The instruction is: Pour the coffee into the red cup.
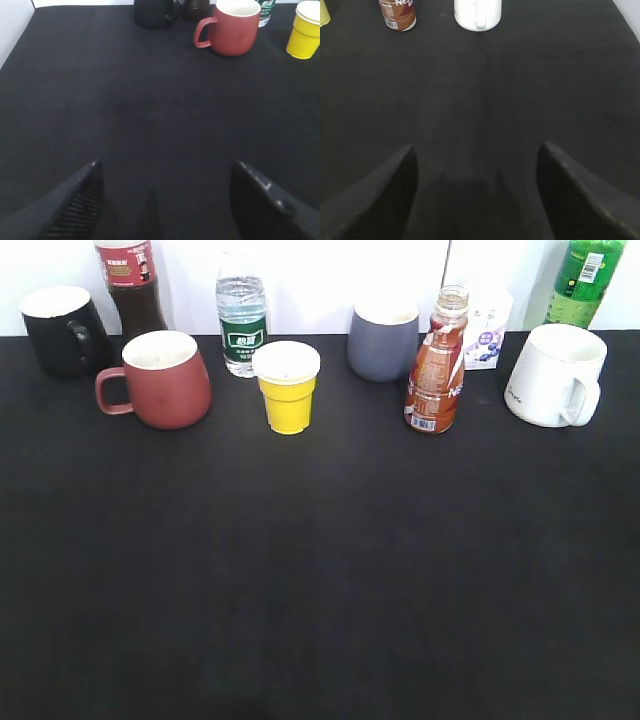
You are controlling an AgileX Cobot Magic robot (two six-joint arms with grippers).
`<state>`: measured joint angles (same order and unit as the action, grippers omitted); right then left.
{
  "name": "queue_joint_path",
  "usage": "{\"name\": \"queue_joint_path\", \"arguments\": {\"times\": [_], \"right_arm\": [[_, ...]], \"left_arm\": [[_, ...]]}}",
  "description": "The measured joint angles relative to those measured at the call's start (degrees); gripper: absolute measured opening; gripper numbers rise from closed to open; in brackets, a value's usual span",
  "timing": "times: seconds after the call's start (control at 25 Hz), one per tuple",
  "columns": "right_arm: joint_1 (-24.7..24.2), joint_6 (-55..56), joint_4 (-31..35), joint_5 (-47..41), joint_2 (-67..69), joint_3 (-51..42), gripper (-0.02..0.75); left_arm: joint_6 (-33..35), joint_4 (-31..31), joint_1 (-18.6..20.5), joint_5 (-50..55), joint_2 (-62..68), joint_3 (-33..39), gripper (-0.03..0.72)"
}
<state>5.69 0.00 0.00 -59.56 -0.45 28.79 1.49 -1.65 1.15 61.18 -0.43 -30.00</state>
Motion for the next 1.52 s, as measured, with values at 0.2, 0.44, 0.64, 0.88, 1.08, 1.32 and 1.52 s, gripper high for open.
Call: {"name": "queue_joint_path", "arguments": {"times": [0.2,0.44,0.64,0.88,1.08,1.32,1.52], "right_arm": [[0.0,0.0,0.0,0.0,0.0,0.0,0.576],[0.0,0.0,0.0,0.0,0.0,0.0,0.576],[0.0,0.0,0.0,0.0,0.0,0.0,0.576],[0.0,0.0,0.34,0.0,0.0,0.0,0.576],[0.0,0.0,0.0,0.0,0.0,0.0,0.576],[0.0,0.0,0.0,0.0,0.0,0.0,0.576],[0.0,0.0,0.0,0.0,0.0,0.0,0.576]], "left_arm": [[0.0,0.0,0.0,0.0,0.0,0.0,0.589],[0.0,-0.06,0.0,0.0,0.0,0.0,0.575],[0.0,-4.73,0.0,-11.74,0.0,-1.07,0.564],[0.0,-4.73,0.0,-39.12,9.35,-1.01,0.56],[0.0,-4.89,0.0,-54.5,31.89,-0.96,0.56],[0.0,-9.32,-0.72,-76.5,57.14,9.48,0.56],[0.0,-2.93,-10.58,-104.96,77.55,12.95,0.518]]}}
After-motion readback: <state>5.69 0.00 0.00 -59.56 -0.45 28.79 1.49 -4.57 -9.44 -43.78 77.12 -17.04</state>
